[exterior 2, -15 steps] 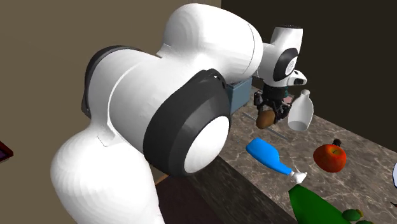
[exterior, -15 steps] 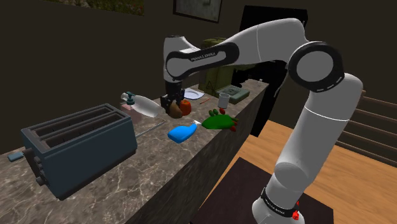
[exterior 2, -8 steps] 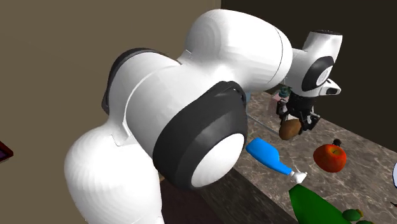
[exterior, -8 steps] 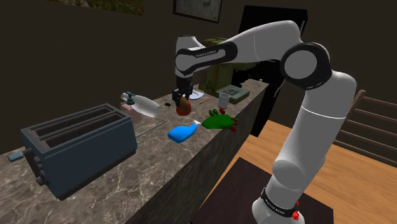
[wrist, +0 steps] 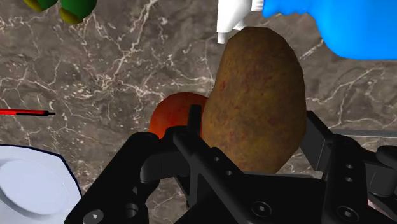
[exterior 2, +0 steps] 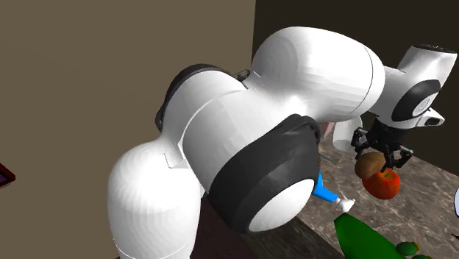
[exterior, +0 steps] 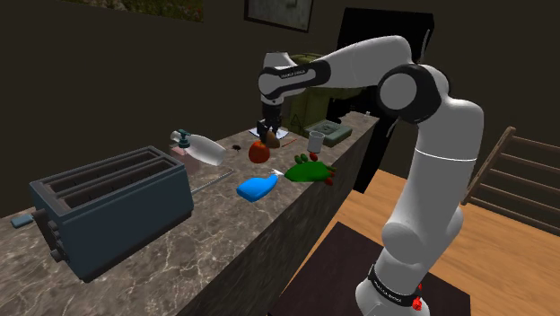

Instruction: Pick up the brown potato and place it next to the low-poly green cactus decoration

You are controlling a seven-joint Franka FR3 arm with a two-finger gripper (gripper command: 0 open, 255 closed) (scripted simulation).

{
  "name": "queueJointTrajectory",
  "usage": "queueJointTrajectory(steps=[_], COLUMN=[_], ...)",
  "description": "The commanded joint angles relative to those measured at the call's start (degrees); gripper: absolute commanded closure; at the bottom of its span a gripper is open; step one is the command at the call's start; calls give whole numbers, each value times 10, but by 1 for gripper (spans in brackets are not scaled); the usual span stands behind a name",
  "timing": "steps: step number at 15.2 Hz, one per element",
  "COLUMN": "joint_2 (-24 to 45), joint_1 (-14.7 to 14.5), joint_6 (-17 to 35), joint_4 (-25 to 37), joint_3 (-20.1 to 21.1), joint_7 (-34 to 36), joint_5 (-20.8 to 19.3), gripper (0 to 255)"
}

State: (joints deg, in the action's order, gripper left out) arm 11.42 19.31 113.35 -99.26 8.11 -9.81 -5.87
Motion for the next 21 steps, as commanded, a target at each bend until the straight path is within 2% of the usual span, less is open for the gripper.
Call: queueJointTrajectory(steps=[1,7,12,21], joint_2=[18,90,173,179], joint_1=[14,52,83,85], joint_6=[-10,-36,-77,-11], joint_4=[30,133,258,199], joint_3=[-10,-32,-47,-47], joint_7=[-26,-92,-144,-140], joint_5=[1,5,10,8], gripper=[255,255,255,255])
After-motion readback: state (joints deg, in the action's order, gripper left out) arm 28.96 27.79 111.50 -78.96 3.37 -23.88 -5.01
